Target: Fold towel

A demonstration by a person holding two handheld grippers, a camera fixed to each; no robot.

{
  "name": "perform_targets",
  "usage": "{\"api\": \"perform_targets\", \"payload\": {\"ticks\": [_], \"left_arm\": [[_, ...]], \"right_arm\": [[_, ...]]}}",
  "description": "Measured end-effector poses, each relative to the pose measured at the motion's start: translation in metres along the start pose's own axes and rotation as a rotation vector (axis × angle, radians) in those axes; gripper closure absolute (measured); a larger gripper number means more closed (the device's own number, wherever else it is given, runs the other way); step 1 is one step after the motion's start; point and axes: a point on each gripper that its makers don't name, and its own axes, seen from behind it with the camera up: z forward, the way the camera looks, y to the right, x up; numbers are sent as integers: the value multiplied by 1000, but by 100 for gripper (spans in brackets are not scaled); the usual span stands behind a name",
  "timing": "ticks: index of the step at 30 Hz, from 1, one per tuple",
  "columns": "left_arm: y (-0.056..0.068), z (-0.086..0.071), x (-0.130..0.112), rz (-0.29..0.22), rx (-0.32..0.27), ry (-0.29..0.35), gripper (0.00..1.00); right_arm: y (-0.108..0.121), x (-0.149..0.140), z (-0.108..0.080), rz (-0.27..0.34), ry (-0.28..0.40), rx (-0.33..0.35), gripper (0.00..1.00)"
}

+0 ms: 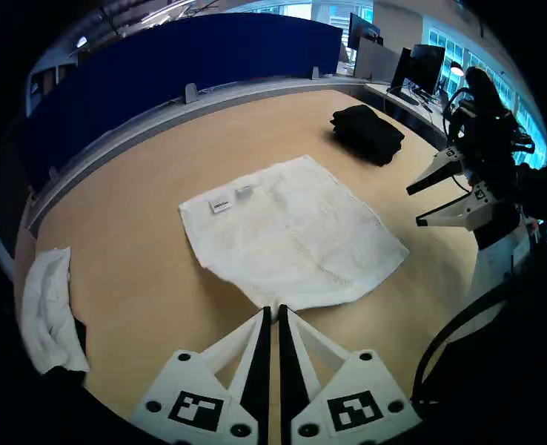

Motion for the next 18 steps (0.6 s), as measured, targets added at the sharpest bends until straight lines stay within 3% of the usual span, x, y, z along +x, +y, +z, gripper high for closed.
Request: {"api": "perform_targets", "payload": {"ticks": [18], "left_arm": [[1, 1, 1, -1, -3, 2, 93]], "right_arm": [[-20, -54, 20, -5, -79, 7, 11]]}}
